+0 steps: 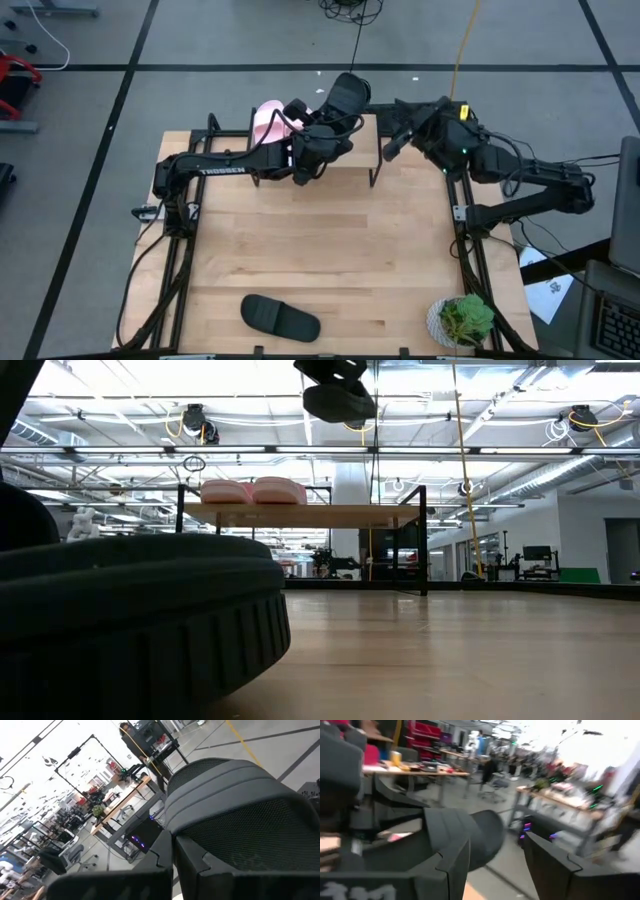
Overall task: Pick and place slides into the shelf
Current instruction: Put the right black slide on the shelf
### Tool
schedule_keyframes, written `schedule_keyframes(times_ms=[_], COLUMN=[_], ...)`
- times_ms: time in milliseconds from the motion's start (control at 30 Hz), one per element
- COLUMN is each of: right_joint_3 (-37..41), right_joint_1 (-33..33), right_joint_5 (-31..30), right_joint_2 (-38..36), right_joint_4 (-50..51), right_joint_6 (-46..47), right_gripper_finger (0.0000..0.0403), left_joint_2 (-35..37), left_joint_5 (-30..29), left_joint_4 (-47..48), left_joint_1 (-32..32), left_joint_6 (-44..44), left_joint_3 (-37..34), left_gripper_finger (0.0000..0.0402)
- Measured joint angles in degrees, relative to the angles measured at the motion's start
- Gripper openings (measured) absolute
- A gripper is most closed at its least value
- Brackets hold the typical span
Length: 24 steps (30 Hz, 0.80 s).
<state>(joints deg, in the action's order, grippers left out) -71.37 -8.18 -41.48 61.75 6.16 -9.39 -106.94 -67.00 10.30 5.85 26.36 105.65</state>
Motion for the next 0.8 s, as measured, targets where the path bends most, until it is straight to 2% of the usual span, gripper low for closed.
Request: schedule_keyframes(times_ms=[167, 300, 433, 500, 667, 800], right_joint_3=[0.0, 0.0, 0.0, 0.0, 0.0, 0.0], right_joint_1=[-7.0, -12.7, -17.4, -19.2, -23.1, -25.9], right_joint_5=[12.3, 24.3, 34.8, 39.4, 52.3, 57.1], right_joint_2=[0.0, 0.0, 0.0, 0.0, 0.0, 0.0], right_joint_4=[0.7, 0.7, 1.0, 1.0, 2.7, 7.5], right_joint_6=[12.2, 21.7, 27.1, 27.3, 18.8, 14.2], right_gripper_finger=[0.0173, 0.0173, 0.0173, 0.0173, 0.0173, 0.0173], left_joint_2=[0.0, 0.0, 0.0, 0.0, 0.0, 0.0], left_joint_5=[0.0, 0.0, 0.0, 0.0, 1.2, 1.2], left_joint_4=[-1.0, -1.6, -1.6, -1.6, -1.6, -1.6], left_joint_1=[0.0, 0.0, 0.0, 0.0, 0.0, -0.1], left_joint_6=[0.6, 0.6, 0.6, 0.6, 0.5, 0.5], left_joint_3=[0.0, 0.0, 0.0, 0.0, 0.0, 0.0], left_gripper_finger=[0.0, 0.0, 0.0, 0.0, 0.0, 0.0])
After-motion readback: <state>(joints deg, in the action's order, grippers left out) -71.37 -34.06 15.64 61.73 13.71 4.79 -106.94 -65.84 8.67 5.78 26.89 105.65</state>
